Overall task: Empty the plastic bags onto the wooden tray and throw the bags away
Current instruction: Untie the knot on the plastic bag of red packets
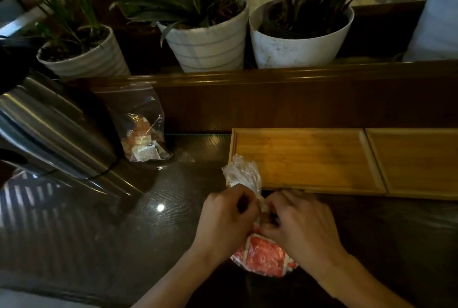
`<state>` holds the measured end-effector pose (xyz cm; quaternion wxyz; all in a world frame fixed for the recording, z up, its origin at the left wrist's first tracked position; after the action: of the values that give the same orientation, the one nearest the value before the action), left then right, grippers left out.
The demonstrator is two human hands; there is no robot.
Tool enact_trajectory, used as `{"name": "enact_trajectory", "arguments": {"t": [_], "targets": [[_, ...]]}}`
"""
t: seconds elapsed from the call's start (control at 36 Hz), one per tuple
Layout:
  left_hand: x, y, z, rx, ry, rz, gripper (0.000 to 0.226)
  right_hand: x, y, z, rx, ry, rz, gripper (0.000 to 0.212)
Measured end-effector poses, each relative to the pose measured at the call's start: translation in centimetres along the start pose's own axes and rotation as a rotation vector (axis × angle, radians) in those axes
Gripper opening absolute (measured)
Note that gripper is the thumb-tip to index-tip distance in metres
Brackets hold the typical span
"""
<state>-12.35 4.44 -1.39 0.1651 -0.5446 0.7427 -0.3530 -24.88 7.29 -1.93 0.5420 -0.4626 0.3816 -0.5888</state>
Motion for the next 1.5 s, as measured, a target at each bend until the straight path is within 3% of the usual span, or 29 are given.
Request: {"name": "enact_trajectory", "arguments": {"t": [0.11, 0.31, 0.5, 0.61, 0.81, 0.89, 1.14, 1.5], "targets": [[0.1, 0.0, 0.1, 0.055, 0.016, 0.002, 0.012, 0.1, -0.1, -0.5, 0.015, -0.019, -0.049, 0.035], [0.5, -0.5, 0.7, -0.076, -0.071, -0.034, 0.007, 0.4, -1.0, -1.3, 0.204, -0.115, -0.147, 0.014], [0.1, 0.3, 2.0, -0.298, -0.224, 0.011, 0.012, 0.2, -0.7, -2.3, 0.429, -0.243, -0.074, 0.011], [0.0, 0.5, 2.3, -0.323, -0.254, 0.048, 0.013, -0.2, 0.1, -2.9, 0.506, -0.18, 0.008, 0.007], [0.1, -0.3, 0.6, -0.099, -0.137, -0.02, 0.005, -1.2, -1.2, -1.7, 0.242, -0.205, -0.13, 0.023], [0.1, 0.0, -0.1, -0.086, -0.104, -0.002, 0.009, -0.9, -1.2, -1.4, 0.196, -0.211, -0.113, 0.024], [-0.3, 1.0, 1.1, -0.193, -0.241, -0.011, 0.013, -1.0, 0.1, -1.2, 0.034, -0.213, -0.04, 0.014], [-0.6, 2.3, 1.9, -0.351, -0.327, 0.037, 0.013, -0.1, -0.5, -0.4, -0.074, -0.264, -0.02, 0.027]]}}
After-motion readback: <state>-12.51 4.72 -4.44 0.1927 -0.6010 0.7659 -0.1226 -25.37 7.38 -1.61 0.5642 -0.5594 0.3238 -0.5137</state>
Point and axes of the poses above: each hand's wrist, its own x-axis towards the middle knuckle, its own y-axis out of the palm, z = x × y, the point moved 6 cm from there along x, towards the middle knuckle, and after that the axes turned 5 degrees about y, right-handed, at the moved point
